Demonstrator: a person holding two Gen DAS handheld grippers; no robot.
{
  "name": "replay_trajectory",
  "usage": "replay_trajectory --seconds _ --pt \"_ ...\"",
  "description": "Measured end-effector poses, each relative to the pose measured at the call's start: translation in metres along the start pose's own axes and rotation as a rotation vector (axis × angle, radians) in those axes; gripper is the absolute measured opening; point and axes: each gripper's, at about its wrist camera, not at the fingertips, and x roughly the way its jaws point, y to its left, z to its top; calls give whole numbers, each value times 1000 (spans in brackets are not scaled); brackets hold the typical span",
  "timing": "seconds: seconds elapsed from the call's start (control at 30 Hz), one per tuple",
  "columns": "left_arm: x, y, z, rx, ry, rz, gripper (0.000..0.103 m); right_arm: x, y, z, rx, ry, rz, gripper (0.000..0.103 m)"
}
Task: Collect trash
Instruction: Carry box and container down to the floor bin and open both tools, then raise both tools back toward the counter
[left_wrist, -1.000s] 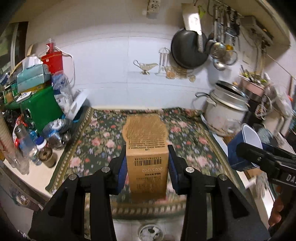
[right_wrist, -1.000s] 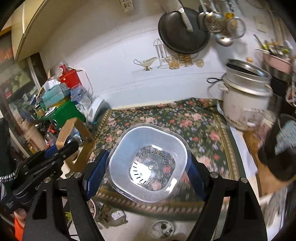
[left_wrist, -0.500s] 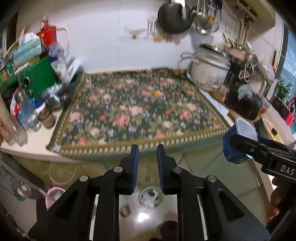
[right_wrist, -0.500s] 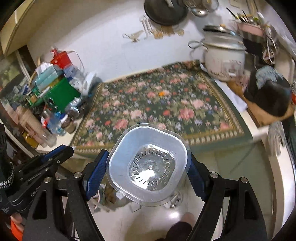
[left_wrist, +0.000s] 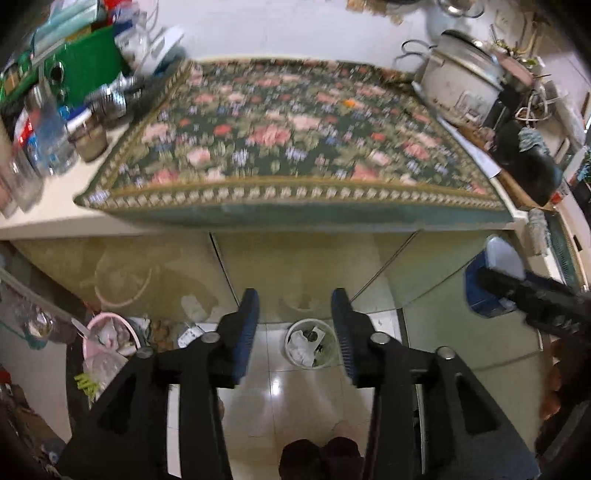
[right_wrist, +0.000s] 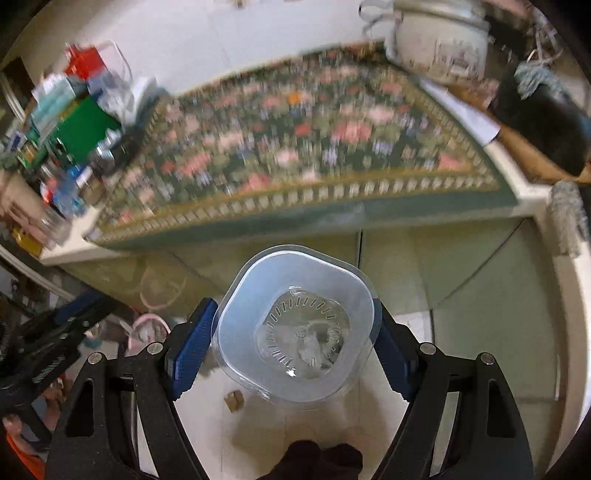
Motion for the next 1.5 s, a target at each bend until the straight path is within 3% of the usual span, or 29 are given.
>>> replay_trajectory --seconds 0.17,0.53,0.7,0.83,1.27,1.5 --pt "59 1 -23 -39 10 -4 51 87 -15 -22 -6 119 20 78" --pt "201 19 -95 -137 44 -13 51 284 -52 -91 -13 276 78 79" --pt "243 22 -117 -140 71 -6 51 341 -60 -112 -29 333 82 79" --pt "257 19 -121 -131 82 -1 51 357 -63 -118 -34 358 89 79" --pt "238 5 -102 -116 62 3 51 336 -53 -97 -135 316 126 81" --pt "180 -14 -76 -112 46 -7 51 266 -53 -74 -102 242 105 81"
